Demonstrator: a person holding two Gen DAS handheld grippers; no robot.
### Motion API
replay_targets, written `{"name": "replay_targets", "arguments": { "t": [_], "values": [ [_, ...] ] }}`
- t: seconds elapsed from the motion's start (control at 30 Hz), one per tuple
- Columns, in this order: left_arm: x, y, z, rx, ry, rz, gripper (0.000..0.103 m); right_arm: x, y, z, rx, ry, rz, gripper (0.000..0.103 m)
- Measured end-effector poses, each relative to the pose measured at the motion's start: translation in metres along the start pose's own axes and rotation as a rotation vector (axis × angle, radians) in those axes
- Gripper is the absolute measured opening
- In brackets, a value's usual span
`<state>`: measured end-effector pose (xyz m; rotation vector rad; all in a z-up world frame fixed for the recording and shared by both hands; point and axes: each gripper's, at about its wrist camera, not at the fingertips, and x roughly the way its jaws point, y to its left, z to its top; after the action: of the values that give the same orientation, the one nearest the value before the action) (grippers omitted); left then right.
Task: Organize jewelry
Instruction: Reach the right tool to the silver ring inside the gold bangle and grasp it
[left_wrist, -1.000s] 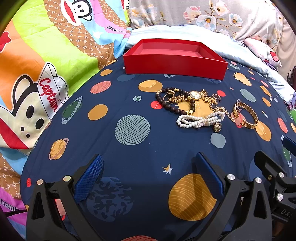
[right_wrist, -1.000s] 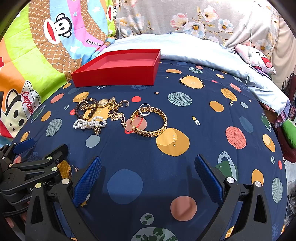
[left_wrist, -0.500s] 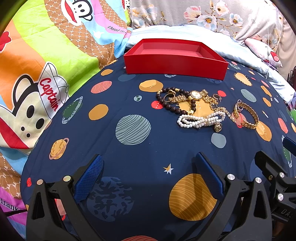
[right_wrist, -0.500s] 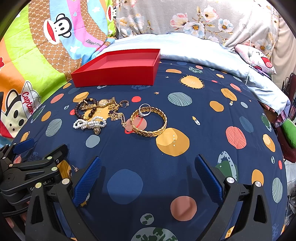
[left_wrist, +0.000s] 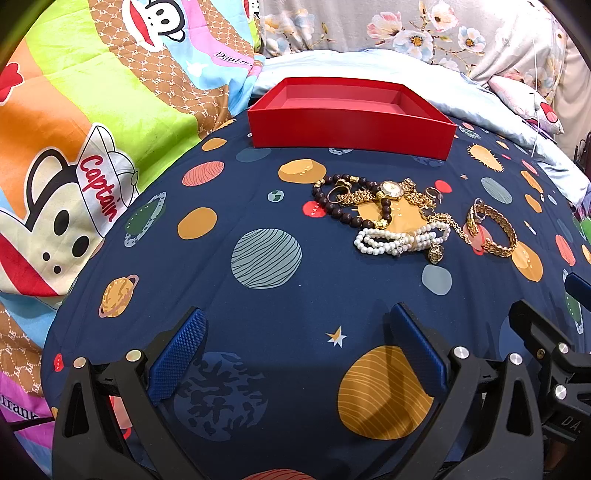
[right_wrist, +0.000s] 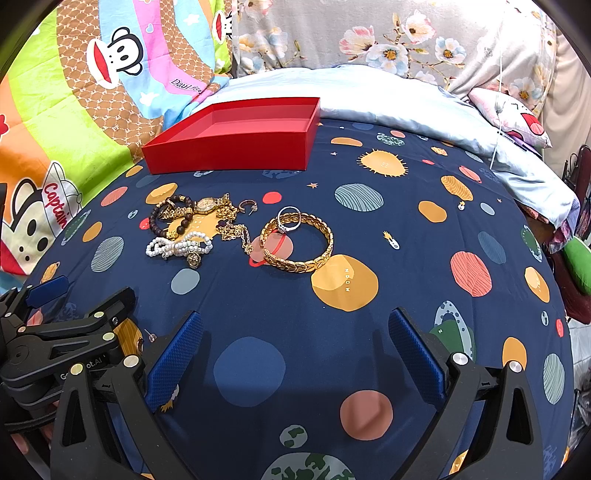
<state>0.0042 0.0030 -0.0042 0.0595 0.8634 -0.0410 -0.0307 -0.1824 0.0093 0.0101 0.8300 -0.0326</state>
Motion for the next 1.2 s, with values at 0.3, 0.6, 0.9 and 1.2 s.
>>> {"name": "replay_targets", "arguments": {
  "t": [0.3,0.6,0.9,1.2],
  "values": [
    [-0.001,0.001,0.0,-0.003,-0.001,0.001,0.098,0.0,0.0,0.0,0.001,0.0,0.0,0.098],
    [-0.003,0.011,0.002,-0.044,-0.009,-0.027,0.097,0.0,-0.006,0.001,0.022,0.007,0.021,0.098],
    [0.0,0.026,0.018,-0.066,-0.019,-0.049,0.098,0.007,-0.018,0.023,0.042,-0.025,0.04,0.093],
    [0.013,0.028,0.027,-0.095,0.018,-0.074,0.098,0.026,-0.001,0.052,-0.006,-0.026,0.068,0.063]
  ]
}}
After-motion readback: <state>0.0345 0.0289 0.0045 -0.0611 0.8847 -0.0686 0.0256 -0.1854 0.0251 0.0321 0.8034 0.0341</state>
